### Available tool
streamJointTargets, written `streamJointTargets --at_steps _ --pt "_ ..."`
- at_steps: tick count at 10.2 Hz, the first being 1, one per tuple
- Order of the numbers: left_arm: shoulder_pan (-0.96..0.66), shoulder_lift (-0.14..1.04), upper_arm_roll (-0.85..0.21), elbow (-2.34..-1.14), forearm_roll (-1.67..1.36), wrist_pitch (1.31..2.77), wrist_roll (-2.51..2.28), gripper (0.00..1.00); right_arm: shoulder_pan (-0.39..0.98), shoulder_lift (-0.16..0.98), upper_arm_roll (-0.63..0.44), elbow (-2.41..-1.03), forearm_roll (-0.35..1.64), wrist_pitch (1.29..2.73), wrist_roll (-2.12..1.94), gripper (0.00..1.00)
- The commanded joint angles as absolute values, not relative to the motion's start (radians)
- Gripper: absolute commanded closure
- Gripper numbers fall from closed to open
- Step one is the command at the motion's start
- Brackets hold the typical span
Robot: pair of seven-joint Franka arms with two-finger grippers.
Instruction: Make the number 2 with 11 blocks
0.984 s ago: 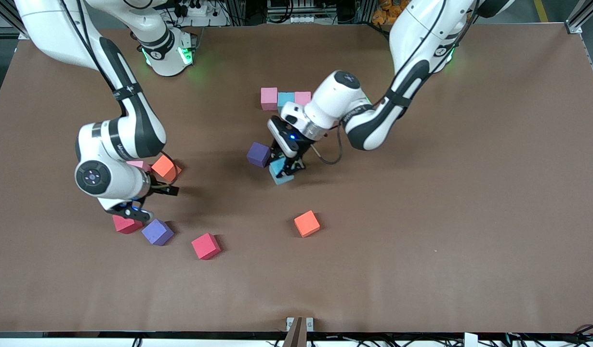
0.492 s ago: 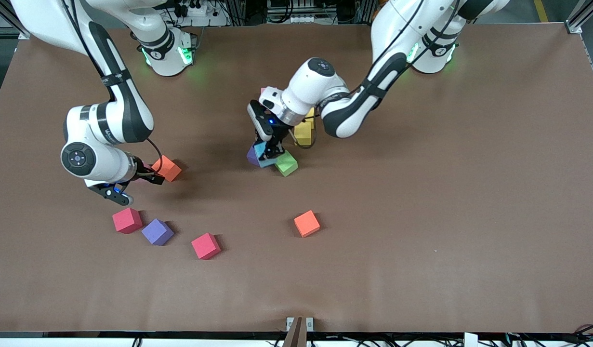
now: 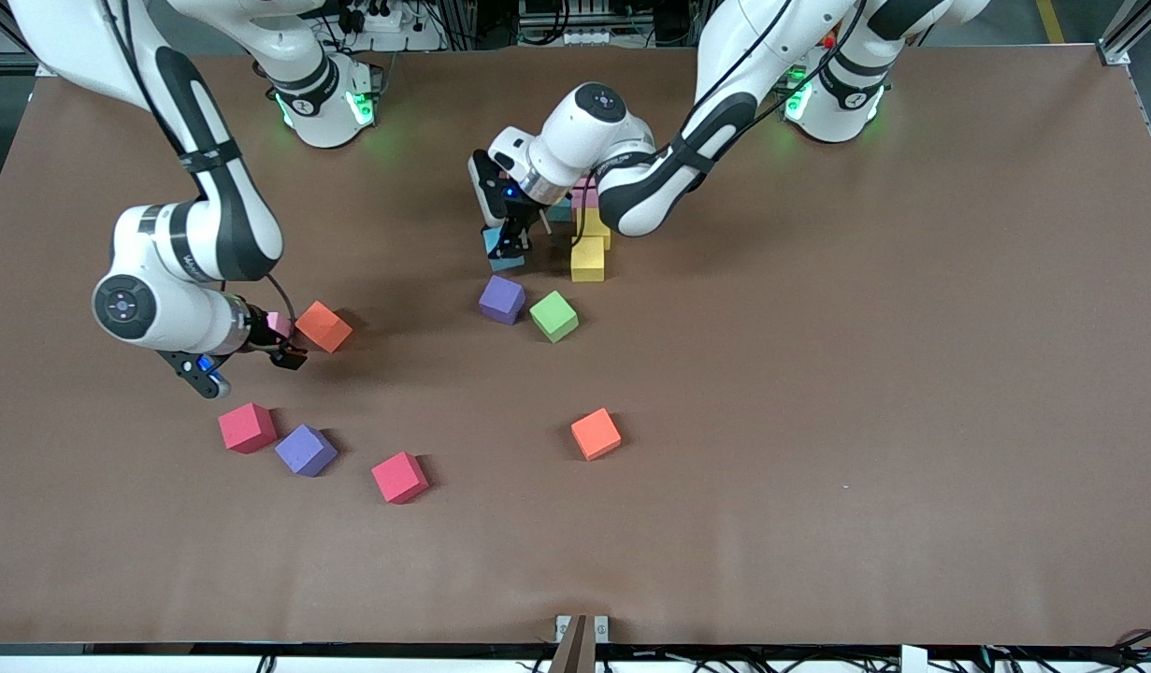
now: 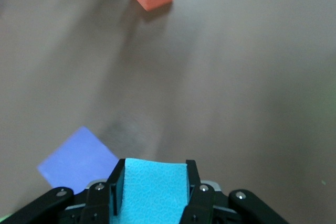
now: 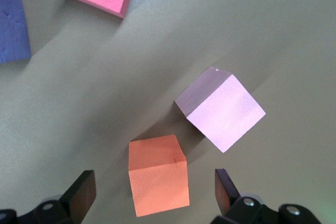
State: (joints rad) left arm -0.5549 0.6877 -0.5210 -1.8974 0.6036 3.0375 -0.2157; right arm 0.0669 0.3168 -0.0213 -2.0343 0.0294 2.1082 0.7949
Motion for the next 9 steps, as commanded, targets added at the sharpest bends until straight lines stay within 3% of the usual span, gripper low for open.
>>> streamJointTargets --at_steps 1,4,9 --pt "-0.531 0.628 -0.534 -1.98 0.598 3.025 -0.201 0.86 0.057 0.284 -0.009 -2.065 0.076 2.117 0.811 0.0" --pt "-0.471 0.591 -0.587 -2.035 0.598 2.958 -0.198 0.86 0.064 0.284 -0.002 -2.059 0.095 2.112 0.813 0.0" --pt "-0.408 0.597 -0.629 -2.019 0.597 2.864 -0.094 0.86 0.063 0.299 0.051 -2.026 0.095 2.14 0.81 0.0"
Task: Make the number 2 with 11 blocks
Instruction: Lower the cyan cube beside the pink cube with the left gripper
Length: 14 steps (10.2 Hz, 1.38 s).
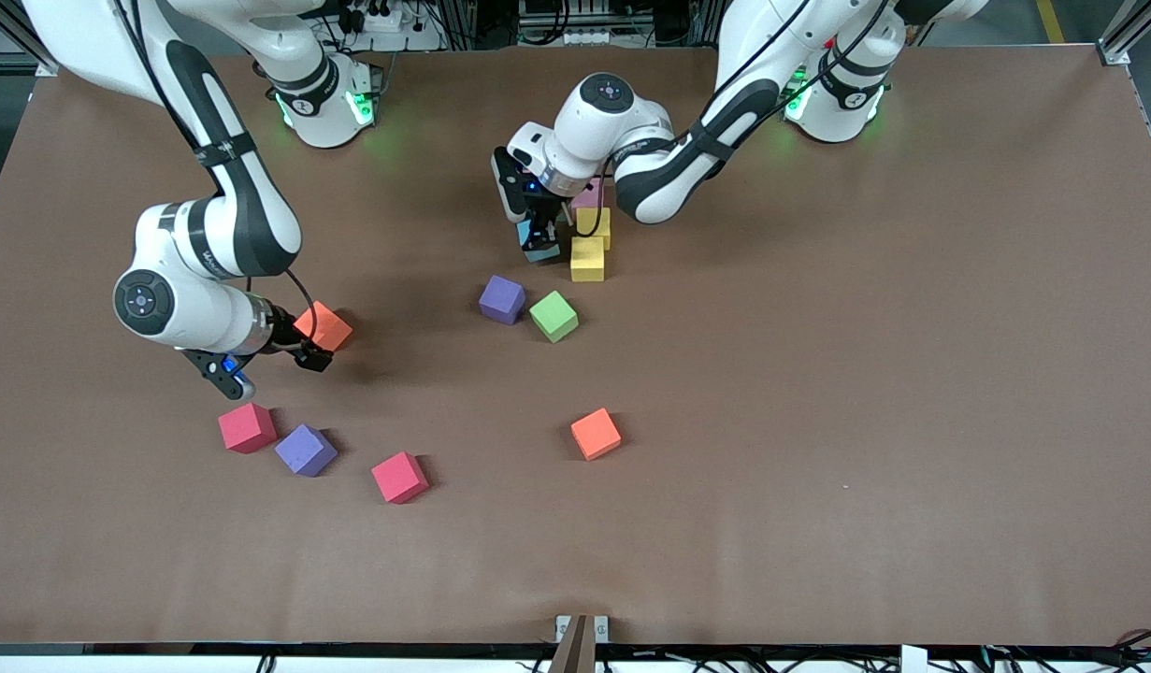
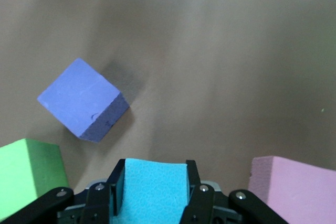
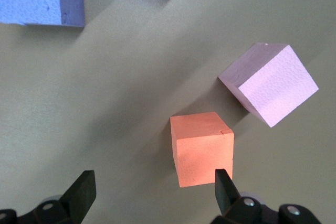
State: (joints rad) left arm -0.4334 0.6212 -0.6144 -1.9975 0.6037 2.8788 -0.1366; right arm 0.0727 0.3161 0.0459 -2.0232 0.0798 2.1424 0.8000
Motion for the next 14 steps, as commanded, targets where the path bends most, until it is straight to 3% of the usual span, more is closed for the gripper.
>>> streamJointTargets --at_steps 1,5,14 --pt "-0.407 0.601 -0.629 -2.019 0.595 2.864 -0.071 0.86 0.063 0.301 0.051 -2.026 0.095 2.14 0.811 0.0" --pt "-0.408 0.633 -0.643 -1.973 0.589 2.864 0.024 0.85 0.064 0.311 0.049 -2.008 0.097 2.14 0.813 0.0" --pt "-0.374 0.66 -0.657 -2.014 0.589 2.865 0.185 0.84 0.064 0.314 0.049 -2.008 0.097 2.138 0.815 0.0"
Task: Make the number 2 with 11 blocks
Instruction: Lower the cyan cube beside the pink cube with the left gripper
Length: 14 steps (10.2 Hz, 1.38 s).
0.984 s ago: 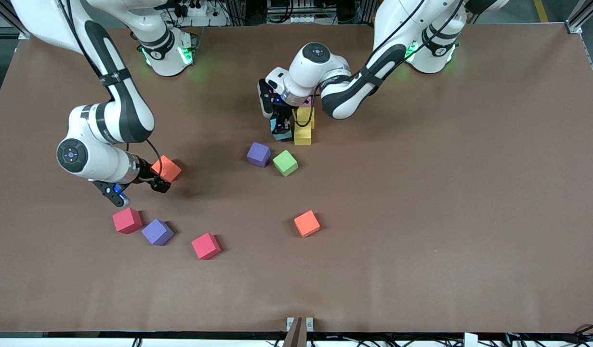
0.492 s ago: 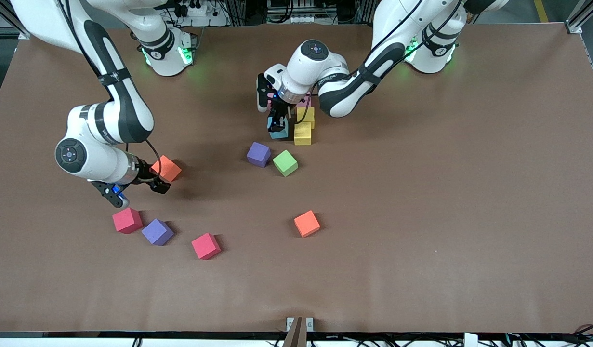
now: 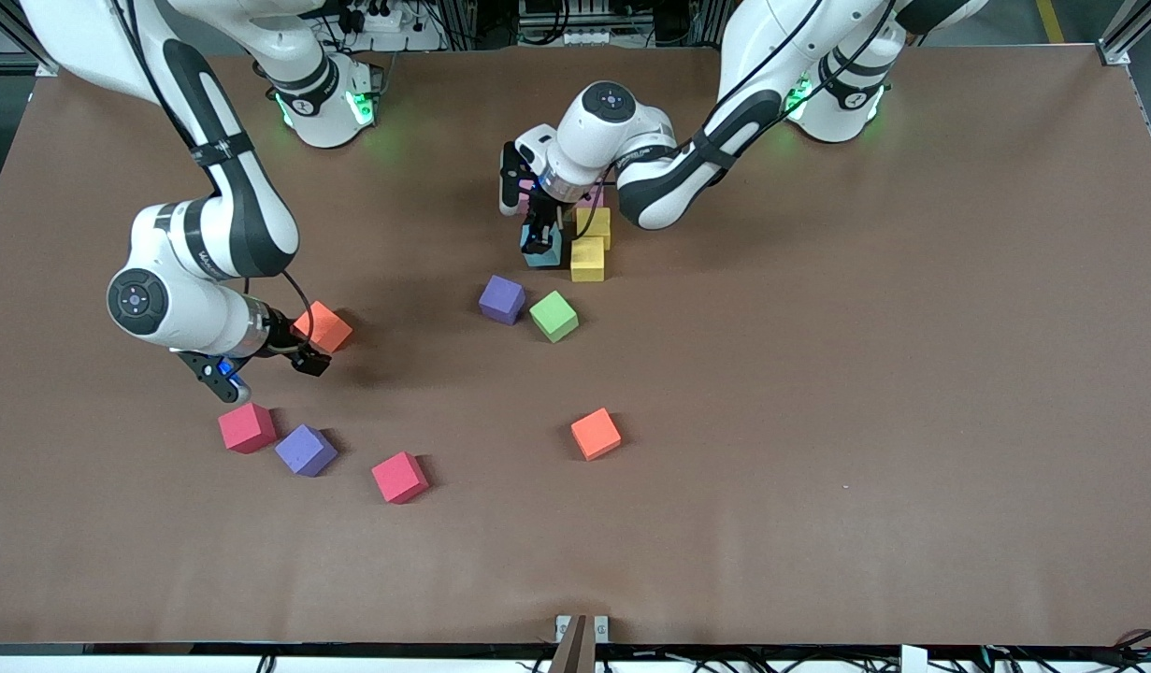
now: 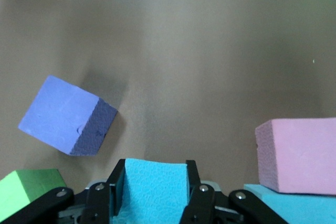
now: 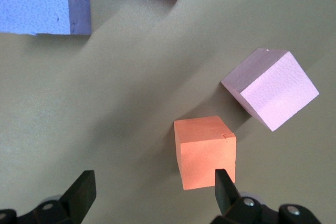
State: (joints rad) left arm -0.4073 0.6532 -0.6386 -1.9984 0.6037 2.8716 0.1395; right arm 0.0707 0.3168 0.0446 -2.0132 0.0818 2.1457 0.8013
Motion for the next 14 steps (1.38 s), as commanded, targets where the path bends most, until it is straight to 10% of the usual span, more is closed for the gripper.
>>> streamJointTargets --at_steps 1,14 --pt "-0.37 0.661 -0.658 -2.02 0.589 2.865 0.186 0.84 0.064 0.316 0.049 -2.008 0.097 2.138 0.813 0.0" --pt "-0.313 0.67 -0.68 -2.114 0.604 3.017 0.193 0.8 0.064 0.324 0.049 -2.006 0.095 2.14 0.811 0.0"
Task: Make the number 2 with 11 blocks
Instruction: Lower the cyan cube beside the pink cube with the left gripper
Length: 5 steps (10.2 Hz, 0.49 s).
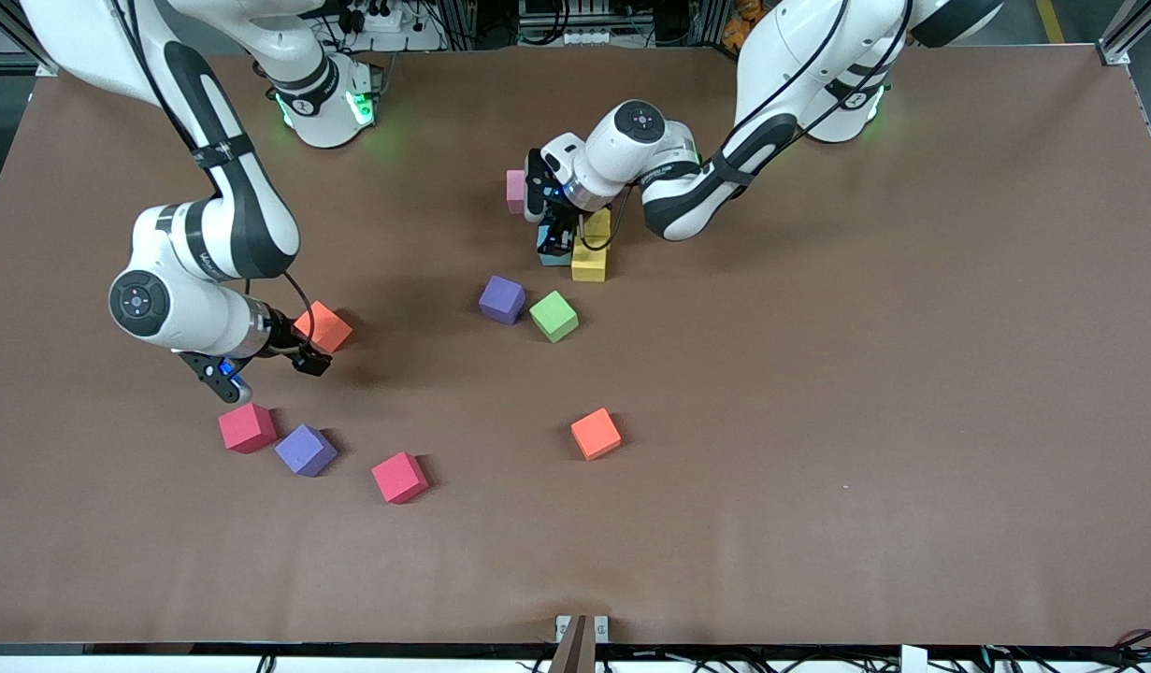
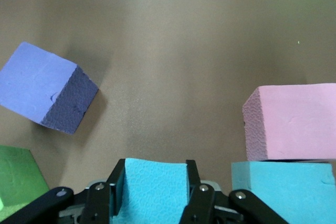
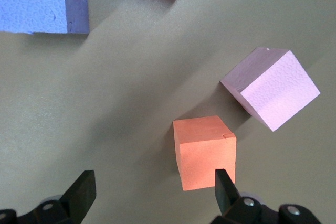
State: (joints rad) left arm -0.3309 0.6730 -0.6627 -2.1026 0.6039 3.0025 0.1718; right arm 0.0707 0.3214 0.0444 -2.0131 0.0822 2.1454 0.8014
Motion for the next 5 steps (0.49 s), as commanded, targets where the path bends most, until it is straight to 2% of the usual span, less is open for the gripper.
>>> streamJointTargets --at_steps 1,3,4,5 --pt "-0.313 0.669 -0.678 -2.114 0.604 3.017 0.193 0.71 0.064 0.324 0.049 -2.006 0.095 2.14 0.811 0.0" --pt "-0.313 0.67 -0.68 -2.112 0.604 3.017 0.193 0.53 0.064 0.324 0.049 -2.006 0.095 2.14 0.813 0.0" --pt "-0.313 0.67 -0.678 -2.111 0.604 3.017 0.195 0.34 0.064 0.324 0.049 -2.006 0.095 2.14 0.813 0.0" --pt "-0.313 0.672 -0.68 -2.106 0.614 3.017 0.216 0.0 0.066 0.322 0.049 -2.006 0.095 2.14 0.811 0.0"
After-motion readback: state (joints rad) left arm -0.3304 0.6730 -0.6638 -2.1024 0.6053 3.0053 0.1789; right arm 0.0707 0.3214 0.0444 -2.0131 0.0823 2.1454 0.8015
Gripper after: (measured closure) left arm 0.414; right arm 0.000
